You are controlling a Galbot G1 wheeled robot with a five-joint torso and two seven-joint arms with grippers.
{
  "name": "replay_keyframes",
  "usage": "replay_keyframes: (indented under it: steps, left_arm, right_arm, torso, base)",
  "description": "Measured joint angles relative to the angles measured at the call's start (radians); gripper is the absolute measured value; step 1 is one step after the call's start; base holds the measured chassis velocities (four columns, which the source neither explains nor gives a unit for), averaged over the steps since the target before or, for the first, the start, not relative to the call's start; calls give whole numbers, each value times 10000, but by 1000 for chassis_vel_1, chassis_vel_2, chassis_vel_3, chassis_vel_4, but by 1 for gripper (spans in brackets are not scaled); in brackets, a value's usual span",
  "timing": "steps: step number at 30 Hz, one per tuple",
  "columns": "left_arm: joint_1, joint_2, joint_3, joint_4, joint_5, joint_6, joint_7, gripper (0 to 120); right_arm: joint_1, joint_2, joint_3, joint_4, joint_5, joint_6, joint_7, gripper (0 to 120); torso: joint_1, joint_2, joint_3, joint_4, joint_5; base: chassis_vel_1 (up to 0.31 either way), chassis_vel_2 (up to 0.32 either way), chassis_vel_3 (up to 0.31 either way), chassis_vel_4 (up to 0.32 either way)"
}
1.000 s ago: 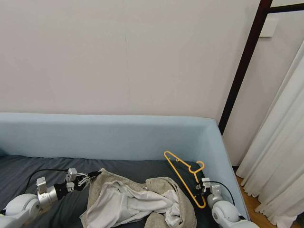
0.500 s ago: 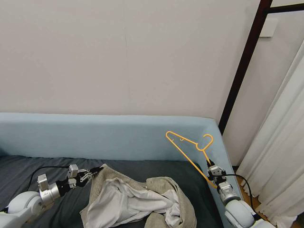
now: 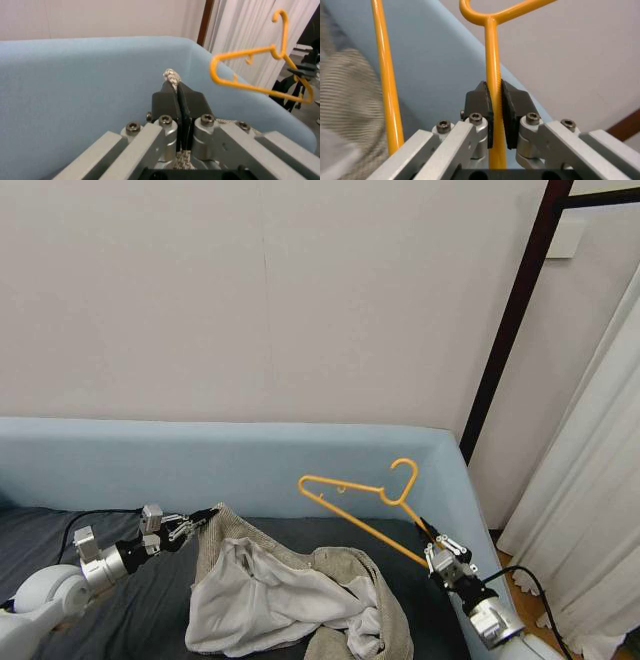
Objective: Pick up the clothes from the sofa and hang them on the clothes hanger.
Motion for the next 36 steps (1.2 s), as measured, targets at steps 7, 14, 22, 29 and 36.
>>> replay_keyframes:
  steps: [7, 14, 22, 29, 36]
  left_arm:
    - [12, 83, 24, -402, -44, 24, -176, 0]
    - [82, 204, 44, -1028, -162, 85, -346, 0]
    - [212, 310, 181, -2060, -120, 179, -570, 0]
    - [216, 326, 279, -2513, -56, 244, -882, 0]
    - [190, 332, 634, -2758, 202, 266, -1098, 0]
  right_arm:
    - [-795, -48, -275, 418, -716, 49, -97, 5]
    - [-411, 189, -868, -98, -863, -126, -37, 5]
    - [384, 637, -1532, -501, -470, -644, 55, 5]
    - [918, 1028, -2335, -673, -597, -846, 29, 5]
    - [1433, 1231, -2896, -966, -451, -891, 23, 5]
  torso:
    - [0, 0, 0, 0, -1]
    - [0, 0, 1, 0, 0]
    - [0, -1, 1, -1, 1]
    - [0, 0, 1, -1, 0]
    - [1, -1, 1, 1, -1]
  base:
    - [0, 0, 0, 0]
    - [0, 0, 0, 0]
    - [0, 0, 0, 0]
    - [0, 0, 0, 0]
    - [0, 0, 0, 0]
